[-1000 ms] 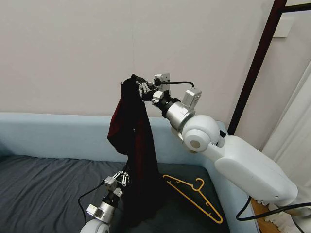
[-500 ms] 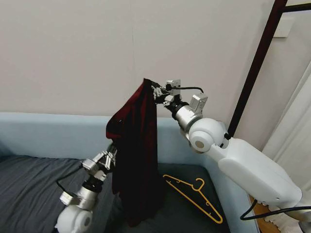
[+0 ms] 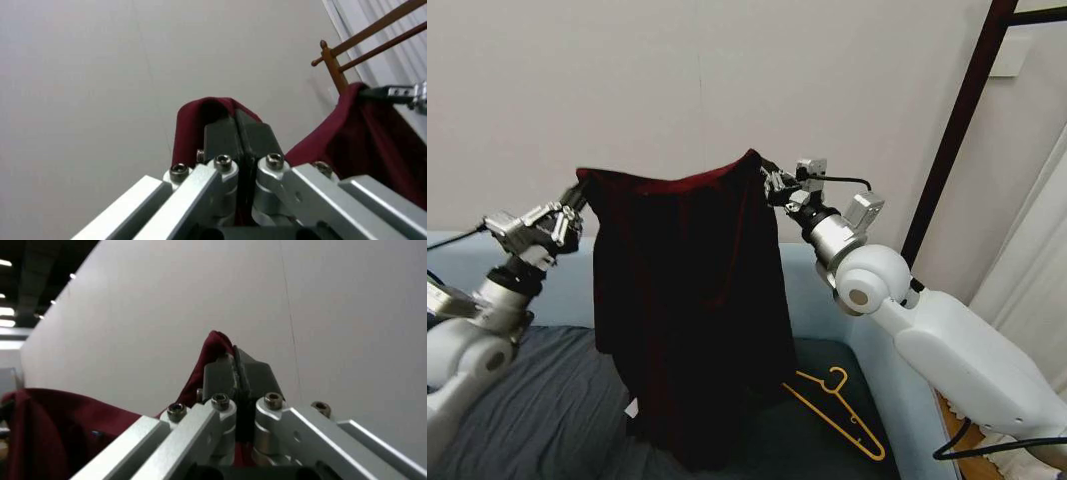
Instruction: Pick up the clothes from the sofa and hang them on the clothes hanger.
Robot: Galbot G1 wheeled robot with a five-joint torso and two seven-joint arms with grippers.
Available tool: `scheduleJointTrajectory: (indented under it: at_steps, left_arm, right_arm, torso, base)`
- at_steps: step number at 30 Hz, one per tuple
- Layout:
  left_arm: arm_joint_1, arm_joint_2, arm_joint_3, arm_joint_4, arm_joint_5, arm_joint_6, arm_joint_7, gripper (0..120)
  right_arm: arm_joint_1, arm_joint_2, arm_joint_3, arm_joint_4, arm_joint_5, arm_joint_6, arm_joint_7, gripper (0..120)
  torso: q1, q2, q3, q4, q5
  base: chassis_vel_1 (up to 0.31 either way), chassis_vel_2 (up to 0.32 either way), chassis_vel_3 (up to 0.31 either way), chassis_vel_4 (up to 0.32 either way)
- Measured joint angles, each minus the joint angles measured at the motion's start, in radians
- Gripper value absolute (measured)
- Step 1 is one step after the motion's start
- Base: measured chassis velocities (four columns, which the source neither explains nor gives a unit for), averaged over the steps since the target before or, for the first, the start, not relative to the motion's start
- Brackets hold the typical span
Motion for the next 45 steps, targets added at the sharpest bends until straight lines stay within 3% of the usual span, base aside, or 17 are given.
scheduleJointTrajectory:
  at_steps: [4, 6, 11, 19, 23, 29, 37, 40, 43, 44, 45]
  left_arm:
    - [-0.020, 0.051, 0.003, 0.025, -0.006, 0.016, 0.012, 0]
    - [0.012, 0.061, 0.003, 0.030, 0.023, 0.019, 0.035, 0]
    - [0.109, 0.023, 0.015, 0.034, 0.120, 0.019, 0.112, 0]
    - [0.240, -0.035, 0.038, 0.099, 0.262, 0.045, 0.191, 0]
    - [0.269, -0.033, 0.016, 0.186, 0.385, 0.031, 0.338, 0]
    - [0.233, -0.030, 0.010, 0.276, 0.396, -0.057, 0.467, 0]
    - [0.192, -0.025, 0.004, 0.287, 0.382, -0.060, 0.544, 0]
    - [0.190, -0.017, 0.000, 0.284, 0.369, -0.056, 0.558, 0]
    - [0.194, -0.017, -0.007, 0.281, 0.370, -0.055, 0.602, 0]
    - [0.194, -0.017, -0.007, 0.281, 0.370, -0.055, 0.602, 0]
    - [0.197, -0.022, -0.008, 0.281, 0.380, -0.056, 0.616, 0]
  right_arm:
    - [-0.019, -0.033, 0.029, 0.052, 0.023, 0.009, 0.003, 0]
    - [-0.079, -0.075, 0.029, 0.108, -0.012, -0.037, 0.050, 0]
    - [-0.258, -0.122, 0.005, 0.168, -0.144, -0.086, 0.088, 0]
    - [-0.457, -0.087, -0.022, 0.153, -0.287, -0.148, 0.178, 0]
    - [-0.544, -0.059, -0.020, 0.112, -0.365, -0.156, 0.212, 0]
    - [-0.633, -0.039, 0.000, 0.080, -0.444, -0.111, 0.167, 0]
    - [-0.691, -0.031, 0.006, 0.070, -0.458, -0.052, 0.136, 0]
    - [-0.712, -0.030, 0.008, 0.078, -0.444, -0.054, 0.159, 7]
    - [-0.745, -0.028, 0.012, 0.093, -0.393, -0.183, 0.279, 20]
    - [-0.745, -0.028, 0.012, 0.093, -0.393, -0.183, 0.279, 20]
    - [-0.754, -0.026, 0.017, 0.093, -0.349, -0.274, 0.361, 27]
  torso:
    - [0.000, 0.000, 0.000, 0.0000, 0.0003]
    - [0.000, 0.000, 0.000, -0.0001, 0.0003]
    - [0.000, 0.000, 0.000, -0.0003, 0.0004]
    - [0.000, 0.000, 0.000, 0.0002, 0.0000]
    - [0.000, 0.000, 0.000, 0.0001, 0.0002]
    - [0.000, 0.000, 0.000, -0.0002, 0.0003]
    - [0.000, 0.000, 0.000, -0.0003, 0.0004]
    - [0.000, 0.000, 0.000, -0.0002, 0.0005]
    - [0.000, 0.000, 0.000, -0.0001, 0.0004]
    - [0.000, 0.000, 0.000, -0.0001, 0.0004]
    - [0.000, 0.000, 0.000, -0.0001, 0.0004]
  base:
    - [0.000, 0.000, 0.000, 0.000]
    - [0.000, 0.000, 0.000, 0.000]
    - [0.000, 0.000, 0.000, 0.000]
    - [0.000, 0.000, 0.000, 0.000]
    - [0.000, 0.000, 0.000, 0.000]
    - [0.000, 0.000, 0.000, 0.000]
    - [0.000, 0.000, 0.000, 0.000]
    - [0.000, 0.000, 0.000, 0.000]
    - [0.000, 0.000, 0.000, 0.000]
    - [0.000, 0.000, 0.000, 0.000]
    - [0.000, 0.000, 0.000, 0.000]
